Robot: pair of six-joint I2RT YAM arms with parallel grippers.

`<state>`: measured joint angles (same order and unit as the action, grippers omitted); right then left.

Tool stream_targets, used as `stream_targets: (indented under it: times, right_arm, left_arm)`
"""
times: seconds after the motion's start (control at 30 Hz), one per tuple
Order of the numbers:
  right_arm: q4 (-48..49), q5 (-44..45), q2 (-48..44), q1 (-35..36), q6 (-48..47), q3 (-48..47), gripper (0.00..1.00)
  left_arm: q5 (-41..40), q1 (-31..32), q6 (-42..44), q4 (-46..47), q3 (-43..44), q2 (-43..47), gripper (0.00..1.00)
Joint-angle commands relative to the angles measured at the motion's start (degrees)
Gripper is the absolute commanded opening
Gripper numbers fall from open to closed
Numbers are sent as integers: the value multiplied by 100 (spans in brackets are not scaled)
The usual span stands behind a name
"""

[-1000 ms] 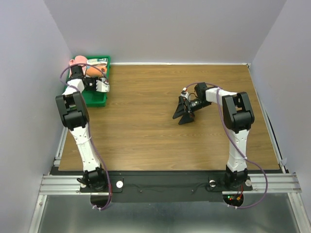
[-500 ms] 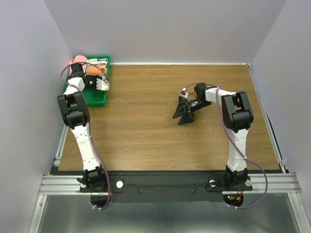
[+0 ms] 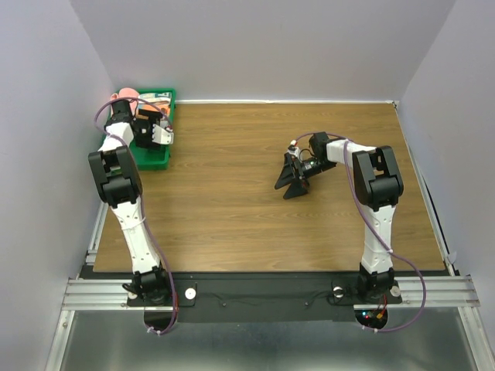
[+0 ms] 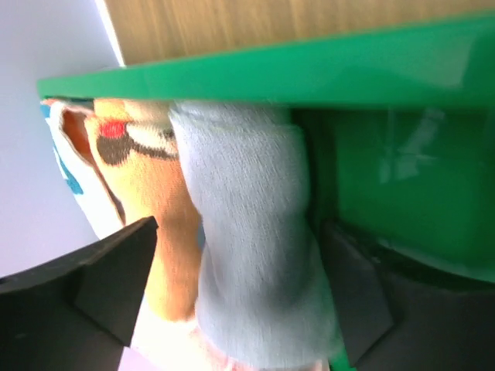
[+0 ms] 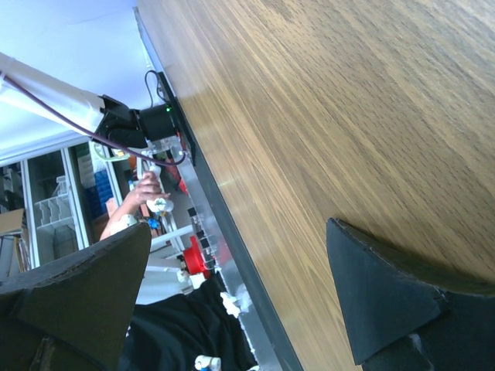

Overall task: Roll the towels
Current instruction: Place the rolled towel into the container

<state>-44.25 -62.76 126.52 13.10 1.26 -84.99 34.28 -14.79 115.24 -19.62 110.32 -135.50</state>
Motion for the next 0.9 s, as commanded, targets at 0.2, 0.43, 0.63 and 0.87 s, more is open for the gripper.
stream_targets:
  times: [0.2,0.43,0.63,0.87]
  right_arm:
    - [-66,590,13,26,-354,-44,100]
    - [-172,677,-285,17,-495,-202,100]
    - [-365,959,-786,-203,-688,-430,100]
    - [-585,1213,-1550,-703,-951,-440,100]
  left_arm:
    - [-273,-33,596,-1772,-187,823,99]
    - [-554,-42,273,-2713,-47,1544,99]
    - [-230,46,-2335,-2864,876,2194,99]
    - [-256,687,-6827,-1896,832,3573,99]
